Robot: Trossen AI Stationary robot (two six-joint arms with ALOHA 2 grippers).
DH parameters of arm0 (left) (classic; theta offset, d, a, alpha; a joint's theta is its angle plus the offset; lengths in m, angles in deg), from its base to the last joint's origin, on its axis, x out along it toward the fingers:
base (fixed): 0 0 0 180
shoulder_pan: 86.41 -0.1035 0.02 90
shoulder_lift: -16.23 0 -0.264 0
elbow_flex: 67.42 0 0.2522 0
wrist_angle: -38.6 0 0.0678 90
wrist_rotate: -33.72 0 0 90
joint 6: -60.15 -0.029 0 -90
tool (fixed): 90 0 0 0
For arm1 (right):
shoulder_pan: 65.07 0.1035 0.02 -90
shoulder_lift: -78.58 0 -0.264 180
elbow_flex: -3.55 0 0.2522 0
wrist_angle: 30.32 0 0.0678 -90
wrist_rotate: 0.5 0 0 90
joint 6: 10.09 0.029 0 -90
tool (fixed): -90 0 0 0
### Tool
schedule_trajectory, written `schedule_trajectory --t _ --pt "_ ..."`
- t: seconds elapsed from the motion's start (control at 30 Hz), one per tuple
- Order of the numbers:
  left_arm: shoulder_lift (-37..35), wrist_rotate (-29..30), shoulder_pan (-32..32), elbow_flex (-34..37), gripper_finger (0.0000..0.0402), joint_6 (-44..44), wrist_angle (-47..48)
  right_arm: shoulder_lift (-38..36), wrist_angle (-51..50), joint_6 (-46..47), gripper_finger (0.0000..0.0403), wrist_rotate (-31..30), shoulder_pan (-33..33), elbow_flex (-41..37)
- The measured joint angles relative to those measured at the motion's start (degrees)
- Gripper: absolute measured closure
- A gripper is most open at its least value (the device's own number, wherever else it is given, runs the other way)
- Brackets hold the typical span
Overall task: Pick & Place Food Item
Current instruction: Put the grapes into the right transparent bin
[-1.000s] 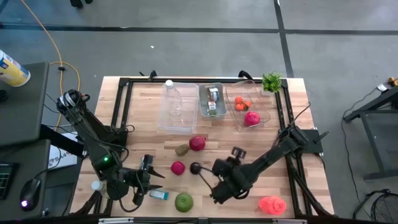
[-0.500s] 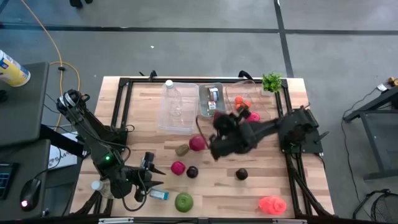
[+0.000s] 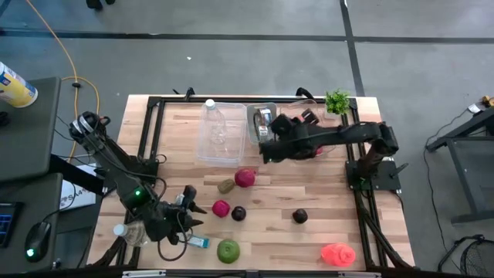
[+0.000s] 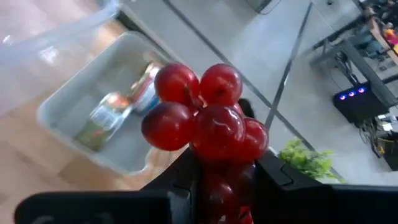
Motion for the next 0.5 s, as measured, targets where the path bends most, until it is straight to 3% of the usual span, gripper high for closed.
schedule_trajectory --t 0.13,0.27,0.5 --pt "0.00 -4.58 -3.07 0.21 0.0249 -4.08 0.58 -4.65 -0.10 -1.10 0.0329 -0.03 -2.39 -3.10" --pt "0.02 -5.31 -6.48 0.28 0.0249 -7.38 1.37 -11.24 0.44 0.48 0.0329 -0.10 -3.80 -8.22" --pt "-0.26 -7.68 -13.34 0.28 0.0249 -12.38 1.51 -21.78 1.70 9.01 0.0329 0.43 -3.20 -21.39"
